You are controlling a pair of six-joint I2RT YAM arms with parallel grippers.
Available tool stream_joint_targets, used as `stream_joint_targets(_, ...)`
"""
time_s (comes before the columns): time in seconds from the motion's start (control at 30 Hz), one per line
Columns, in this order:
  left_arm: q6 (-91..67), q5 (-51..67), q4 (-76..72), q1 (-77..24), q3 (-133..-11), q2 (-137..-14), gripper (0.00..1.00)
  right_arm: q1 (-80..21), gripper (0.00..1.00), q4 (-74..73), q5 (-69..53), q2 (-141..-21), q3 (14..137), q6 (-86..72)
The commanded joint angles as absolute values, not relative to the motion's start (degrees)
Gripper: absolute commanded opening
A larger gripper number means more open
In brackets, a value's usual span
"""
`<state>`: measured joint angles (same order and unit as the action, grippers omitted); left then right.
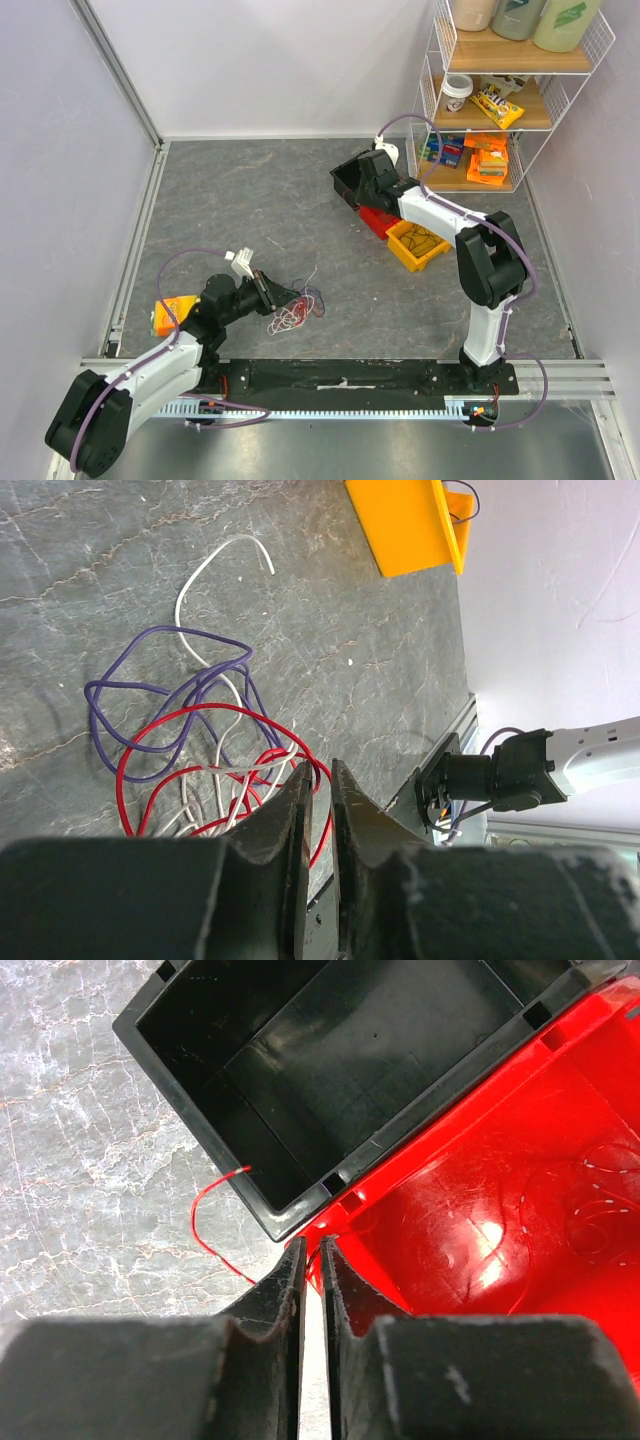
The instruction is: Untangle the cables
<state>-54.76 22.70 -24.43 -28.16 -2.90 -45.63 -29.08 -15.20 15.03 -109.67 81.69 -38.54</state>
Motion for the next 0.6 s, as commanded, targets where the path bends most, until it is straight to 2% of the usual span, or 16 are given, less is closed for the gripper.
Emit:
stream_joint_targets(0.0,-54.3,23.1,-27.3,-28.4,1.8,-46.1,0.19,-29.0,0.12,-12.7,16.4,-106.9,80.7,-39.0)
stream_joint_targets(0.13,-54.2,23.1,-27.3,-28.2,1.8,-46.0,0.19,-28.5,0.01,-12.6,15.5,-107.9,81.6,-38.8)
stream_joint_targets(0.57,-54.3,23.1,-27.5,-28.3,1.7,-46.3,0.19,-24.8,0.0,-13.6,22.4,-101.4,75.9,-31.7)
